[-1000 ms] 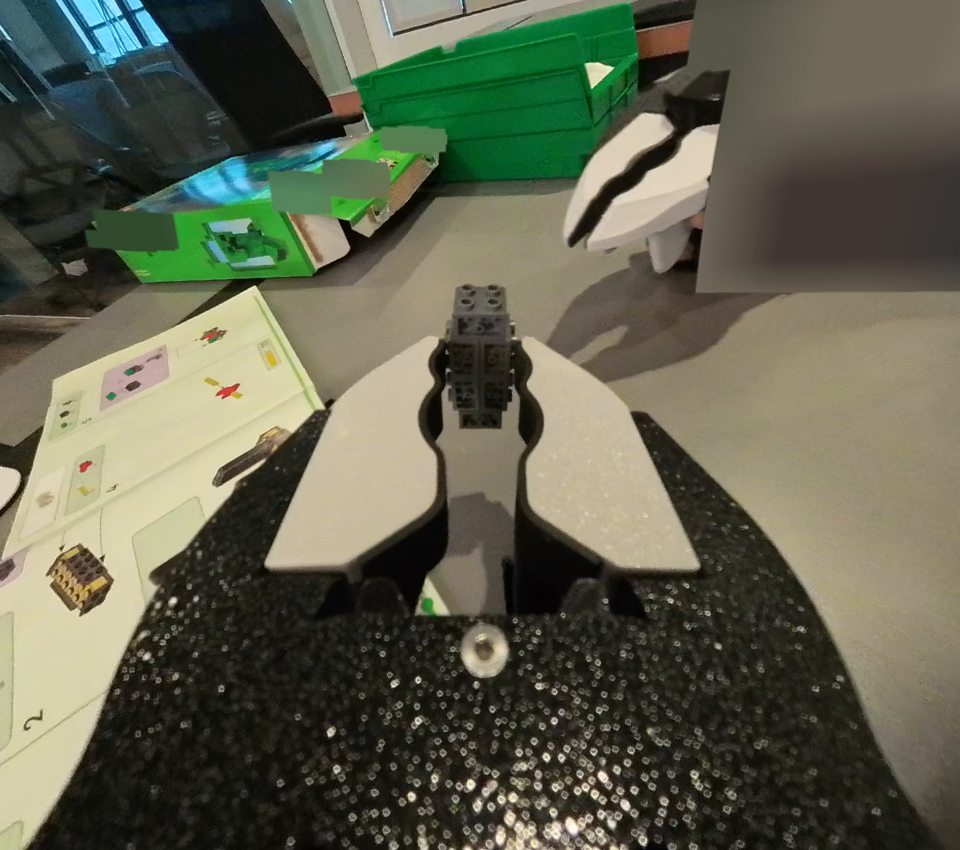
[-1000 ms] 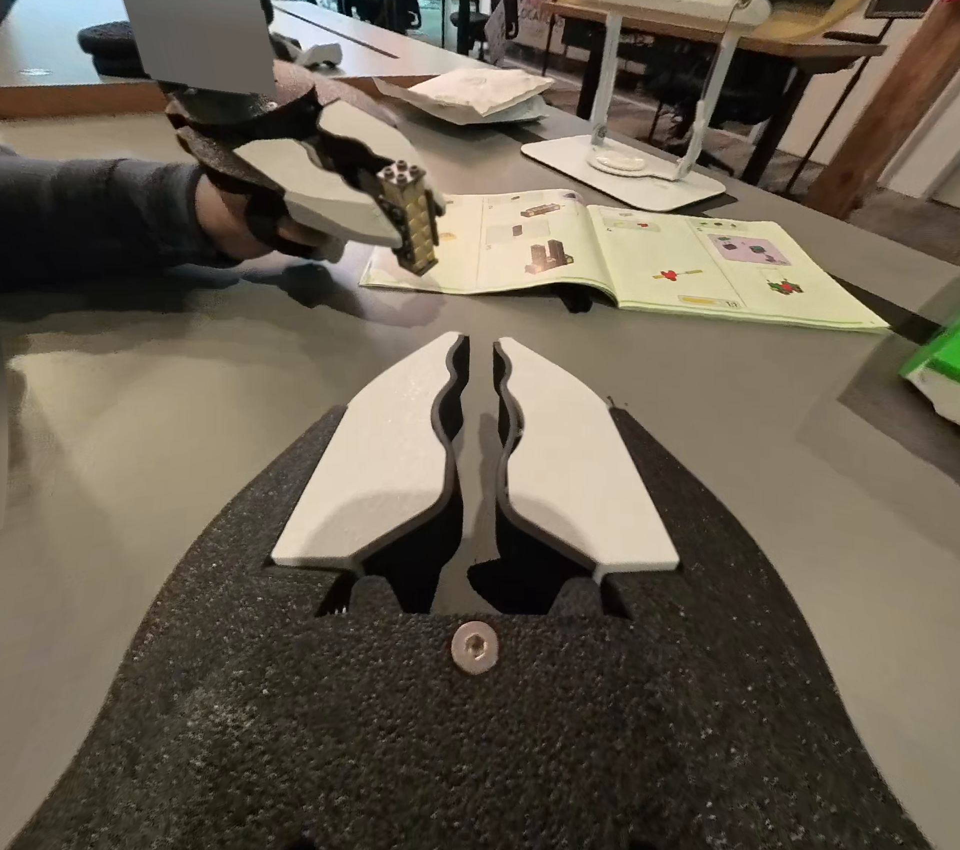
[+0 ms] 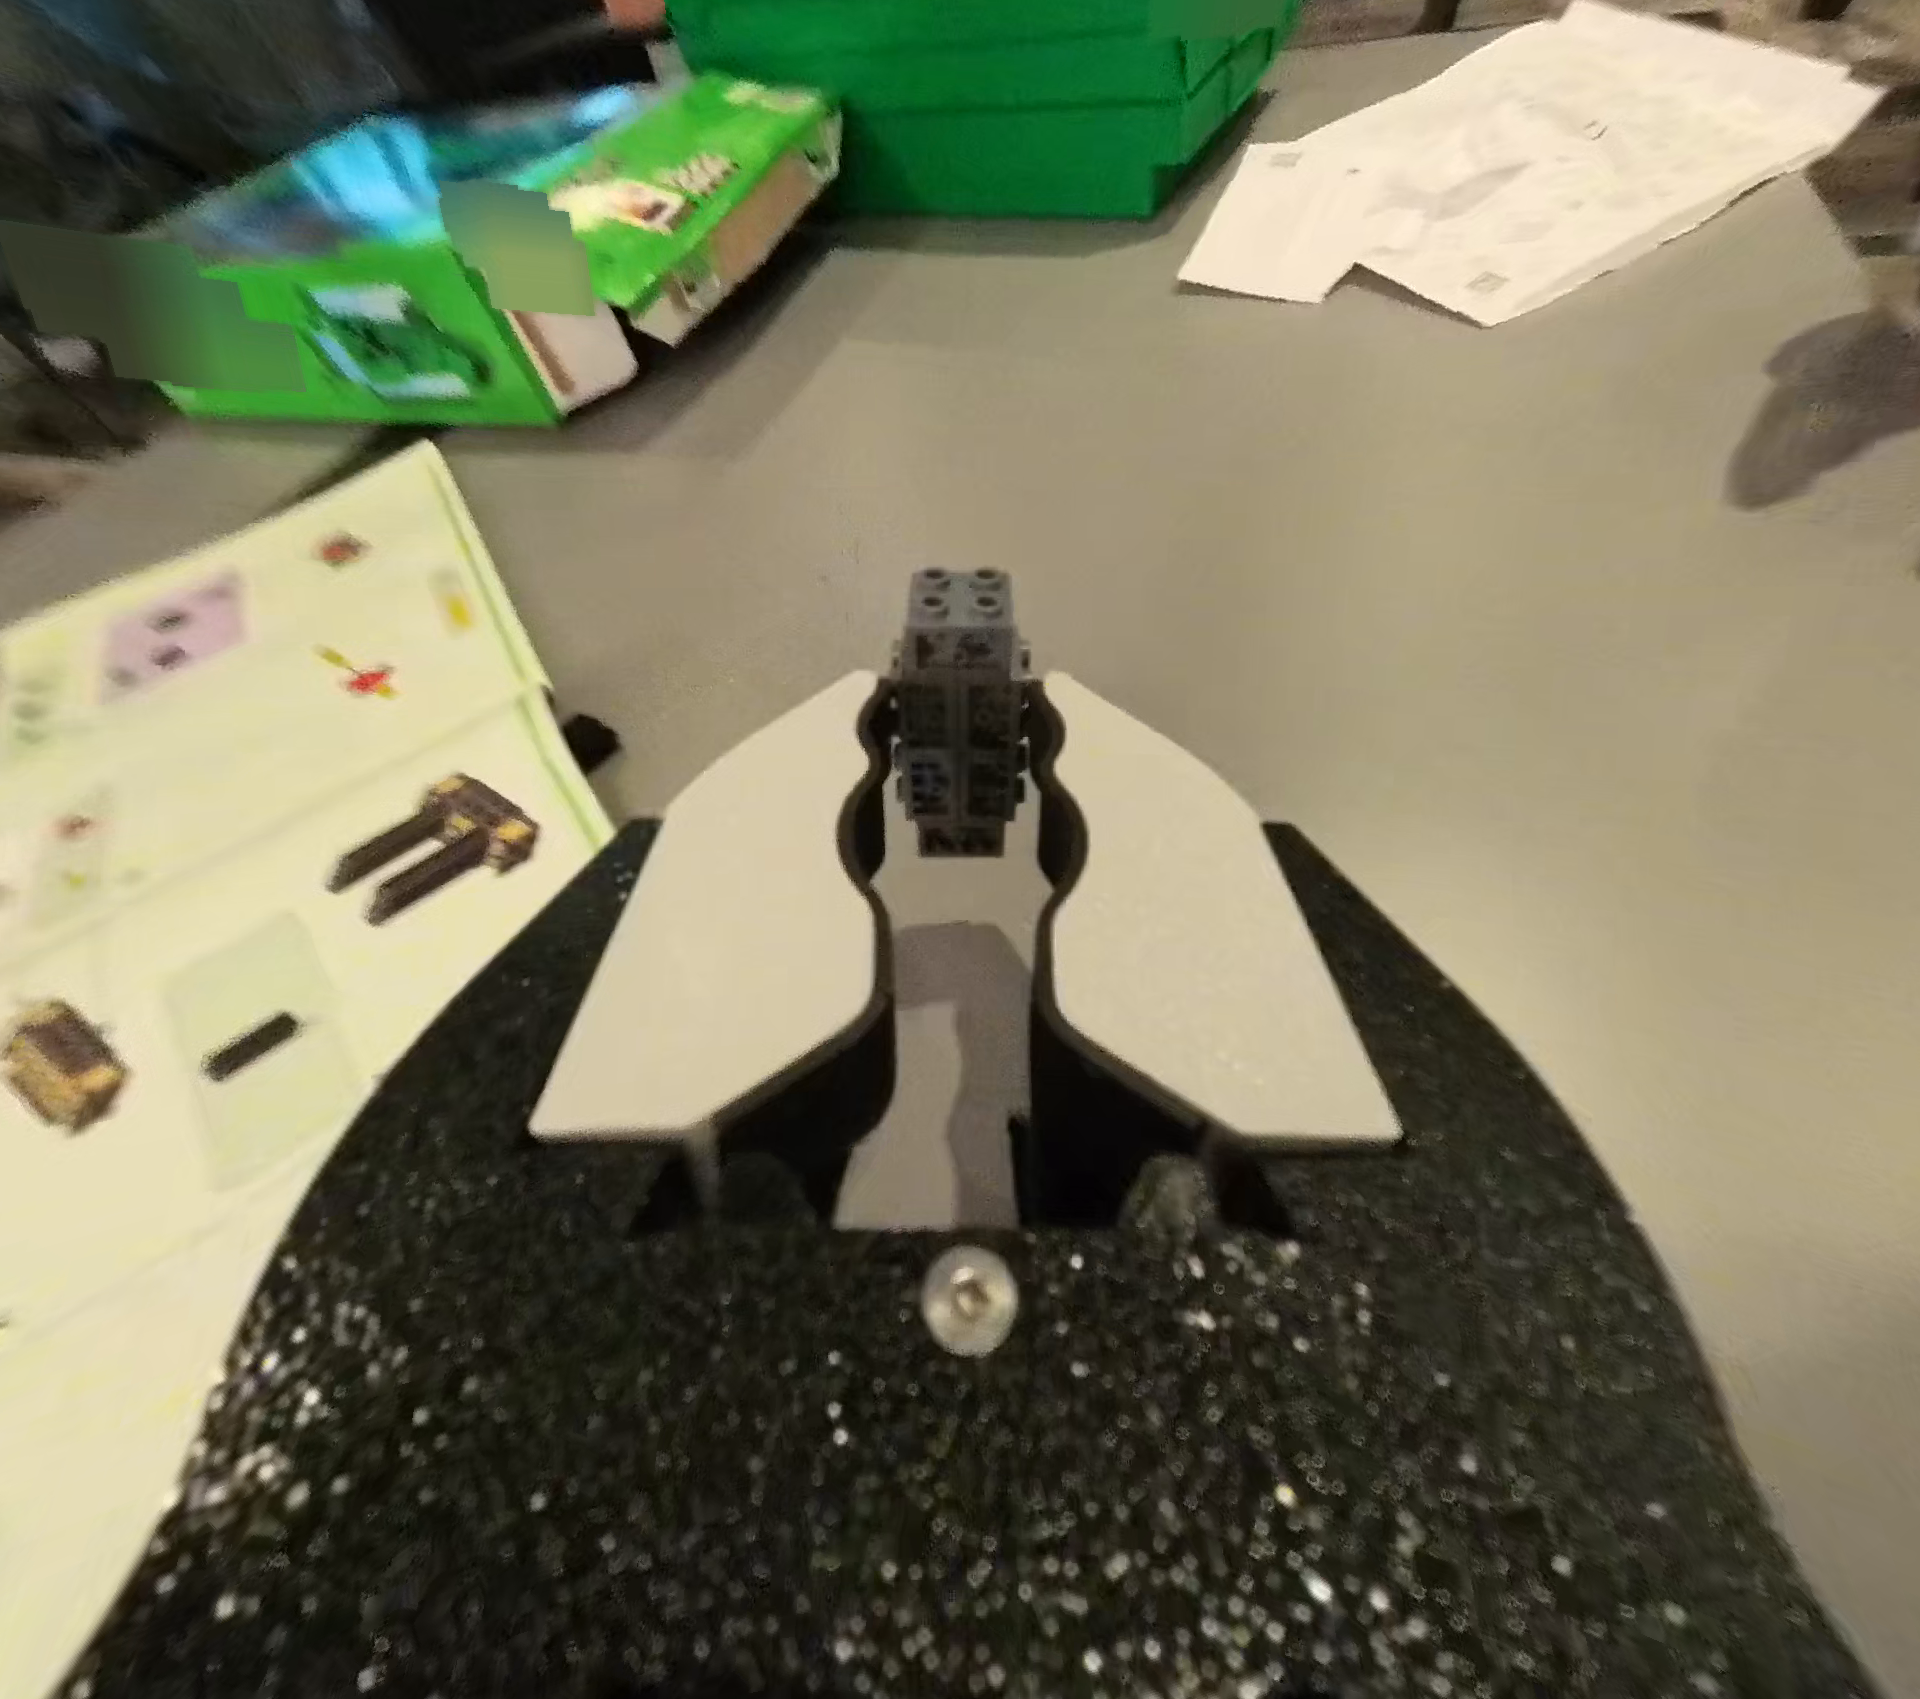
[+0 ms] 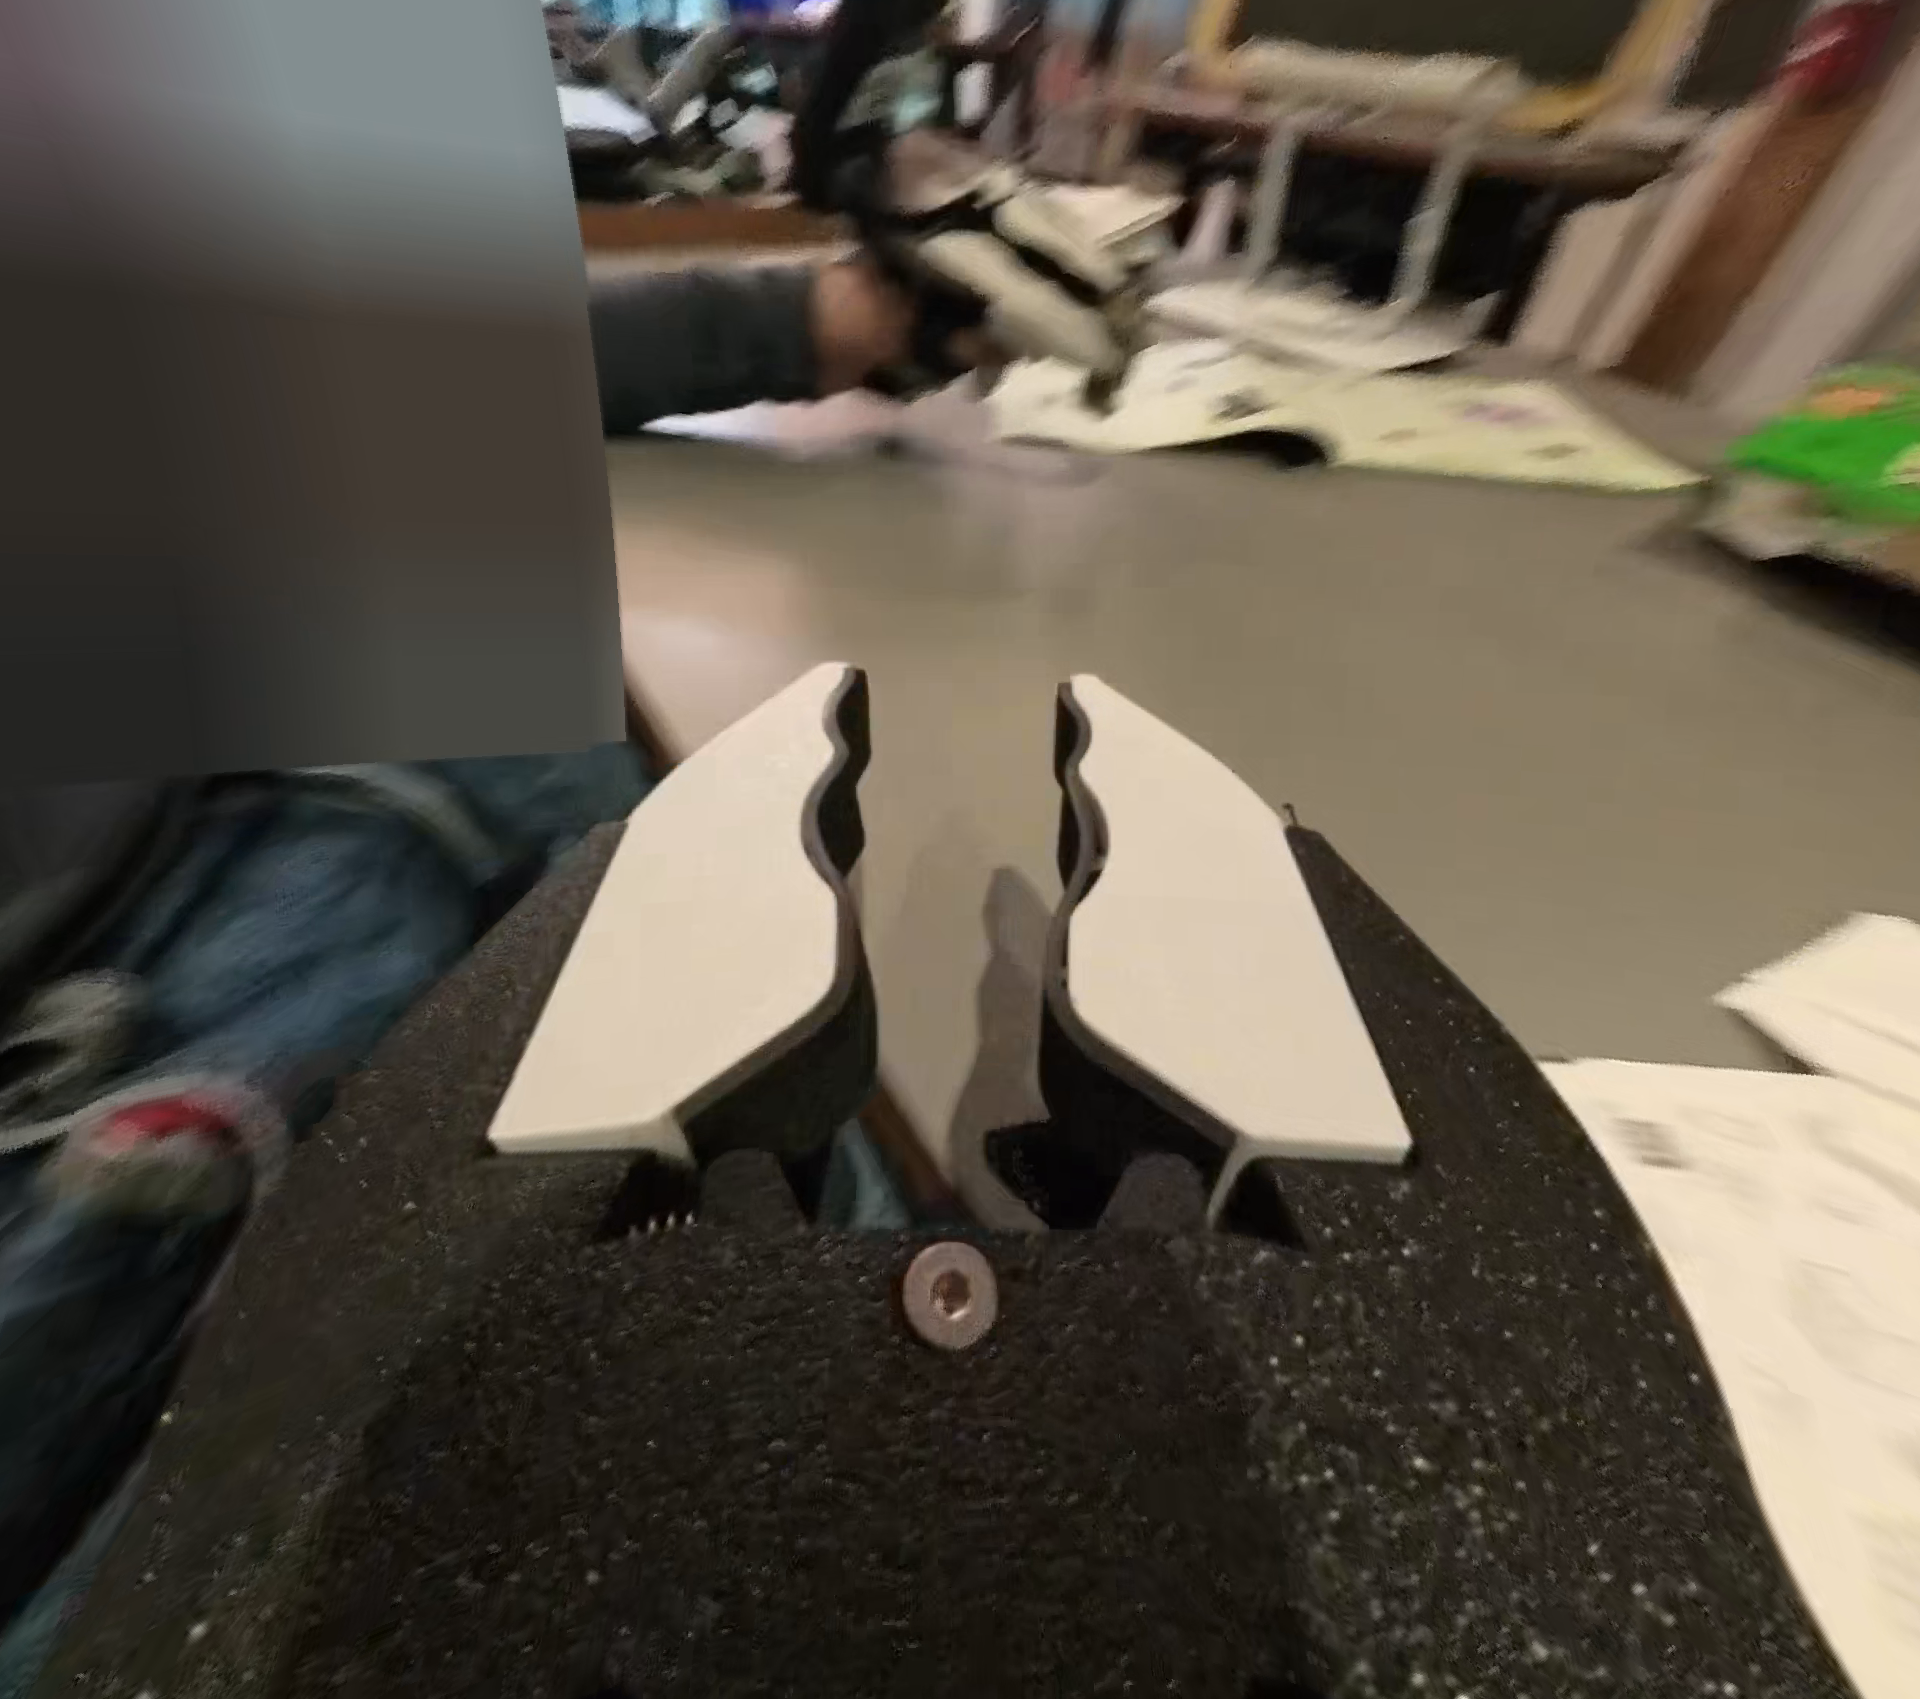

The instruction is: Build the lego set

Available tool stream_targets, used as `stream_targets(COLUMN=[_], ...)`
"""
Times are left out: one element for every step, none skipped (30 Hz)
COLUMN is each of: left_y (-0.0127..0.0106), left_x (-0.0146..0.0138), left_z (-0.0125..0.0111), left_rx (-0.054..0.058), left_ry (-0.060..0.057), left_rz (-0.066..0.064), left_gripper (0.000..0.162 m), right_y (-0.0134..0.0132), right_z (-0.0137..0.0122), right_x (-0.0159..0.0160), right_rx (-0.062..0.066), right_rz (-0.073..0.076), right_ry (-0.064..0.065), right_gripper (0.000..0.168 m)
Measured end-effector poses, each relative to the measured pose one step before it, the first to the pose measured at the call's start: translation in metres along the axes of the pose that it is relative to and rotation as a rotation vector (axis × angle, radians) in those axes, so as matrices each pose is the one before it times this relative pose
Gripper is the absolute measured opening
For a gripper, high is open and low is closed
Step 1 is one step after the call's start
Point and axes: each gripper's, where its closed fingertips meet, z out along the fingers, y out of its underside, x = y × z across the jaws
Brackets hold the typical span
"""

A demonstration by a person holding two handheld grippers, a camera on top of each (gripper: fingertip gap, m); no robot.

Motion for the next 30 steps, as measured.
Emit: stream_targets(left_y=[0.00061, -0.00022, 0.00061, 0.00207, 0.00294, 0.00334, 0.00343, 0.00362, 0.00366, 0.00324, 0.00192, 0.00037, -0.00038, -0.00026, -0.00045, -0.00109, -0.00191, -0.0023, -0.00241, -0.00209, -0.00201, -0.00209, -0.00272, -0.00357, -0.00466, -0.00482, -0.00427, -0.00356, -0.00352, -0.00314], left_x=[0.00143, 0.00093, 0.00138, 0.00116, 0.00262, 0.00353, 0.0038, 0.00451, 0.00463, 0.00323, 0.00253, 0.00163, 0.00087, -0.00017, -0.00119, -0.00149, -0.00092, -0.00056, -0.00051, -0.0007, -0.00101, -0.0017, -0.00137, -0.00043, 0.00075, 0.00248, 0.00473, 0.00599, 0.00721, 0.00809], left_z=[0.00076, 0.00053, 0.00068, 0.00119, 0.00175, 0.00216, 0.00248, 0.00257, 0.0027, 0.00274, 0.00258, 0.00189, 0.00125, 0.00052, -0.0001, -0.00096, -0.00143, -0.00208, -0.00256, -0.00293, -0.00346, -0.0042, -0.00531, -0.00665, -0.00823, -0.00983, -0.01121, -0.01249, -0.01323, -0.0136], left_rx=[-0.0036, 0.0029, -0.0031, -0.0146, -0.0204, -0.0238, -0.0273, -0.03, -0.0327, -0.0286, -0.0138, 0.0011, 0.007, 0.0062, 0.0044, 0.0092, 0.0157, 0.0181, 0.0153, 0.0123, 0.0113, 0.0126, 0.0164, 0.0216, 0.0277, 0.0289, 0.0266, 0.0268, 0.0305, 0.0283], left_ry=[0.0114, 0.0062, 0.0099, 0.0096, 0.0198, 0.025, 0.0247, 0.0286, 0.0287, 0.0186, 0.0125, 0.0068, 0.0019, -0.0046, -0.0117, -0.0158, -0.0128, -0.0113, -0.0114, -0.0132, -0.0169, -0.0234, -0.0246, -0.0251, -0.0257, -0.0228, -0.0179, -0.0196, -0.0202, -0.0193], left_rz=[-0.0358, -0.0223, -0.0132, -0.0138, -0.0145, -0.0154, -0.0145, -0.0112, -0.0099, -0.0112, -0.0069, -0.0037, -0.0033, -0.0035, -0.002, -0.0006, -0.0004, -0.0024, -0.0022, 0.0008, 0.004, 0.0038, 0.0023, 0.0001, -0.0021, -0.0037, -0.0028, -0.0003, 0.0026, 0.0065], left_gripper=[0.024, 0.024, 0.025, 0.025, 0.025, 0.025, 0.025, 0.025, 0.026, 0.031, 0.032, 0.034, 0.036, 0.038, 0.04, 0.043, 0.043, 0.044, 0.046, 0.047, 0.047, 0.049, 0.049, 0.051, 0.052, 0.053, 0.053, 0.053, 0.053, 0.053], right_y=[-0.0039, -0.00261, 0.00028, 0.00168, 0.00042, -0.00182, -0.00471, -0.00425, -0.0022, -0.00136, -0.0016, -0.00212, -0.00297, -0.00286, -0.00212, -0.0011, -0.00034, 0.00009, -0.00002, -0.00039, -0.00088, -0.00128, -0.00147, -0.00173, -0.002, -0.0014, 0.00107, 0.00379, 0.00581, 0.0073], right_z=[0.0026, 0.00402, 0.00448, 0.00387, 0.002, -0.00129, -0.0039, -0.00371, -0.00212, -0.00112, -0.00079, -0.00115, -0.00181, -0.00202, -0.00156, -0.00059, 0.00003, 0.00031, 0.00002, -0.00033, -0.00078, -0.00107, -0.00114, -0.00118, -0.00135, -0.00172, -0.00219, -0.00285, -0.00368, -0.00487], right_x=[0.01425, 0.0136, 0.01045, 0.0034, 0.00006, 0.00233, 0.00361, 0.00293, 0.00339, 0.00286, 0.00218, 0.00142, 0.00138, 0.00168, 0.00072, 0.00071, 0.00056, -0.00019, -0.0008, -0.00104, -0.00121, -0.00119, -0.00066, -0.00097, -0.00154, -0.00255, -0.00524, -0.00919, -0.01272, -0.01383], right_rx=[0.0338, 0.0262, -0.0033, -0.0268, -0.0118, 0.0187, 0.0457, 0.04, 0.0225, 0.0134, 0.013, 0.0173, 0.0254, 0.0246, 0.0168, 0.0072, -0.0005, -0.0029, -0.0008, 0.0024, 0.0068, 0.0106, 0.0106, 0.0114, 0.0139, 0.0093, -0.0095, -0.0299, -0.0415, -0.046], right_rz=[-0.0213, -0.0106, 0.0198, 0.0422, 0.0481, 0.0446, 0.0342, 0.0375, 0.0514, 0.0545, 0.049, 0.0405, 0.0334, 0.0259, 0.0203, 0.0192, 0.0146, 0.0071, 0.0022, -0.0016, -0.0039, -0.0051, -0.0069, -0.0095, -0.0196, -0.0328, -0.0378, -0.0333, -0.027, -0.0238], right_ry=[0.0606, 0.059, 0.0434, -0.011, -0.0363, -0.011, 0.0045, -0.0046, -0.011, -0.0171, -0.0188, -0.0186, -0.0132, -0.0064, -0.0105, -0.0105, -0.0074, -0.0085, -0.0095, -0.0085, -0.0088, -0.0069, -0.0025, -0.0019, 0.0024, 0.01, 0.0079, -0.0031, -0.015, -0.0153], right_gripper=[0.033, 0.033, 0.032, 0.032, 0.036, 0.036, 0.035, 0.035, 0.035, 0.037, 0.038, 0.038, 0.04, 0.041, 0.041, 0.042, 0.043, 0.045, 0.046, 0.047, 0.047, 0.049, 0.05, 0.051, 0.051, 0.05, 0.05, 0.05, 0.049, 0.05])
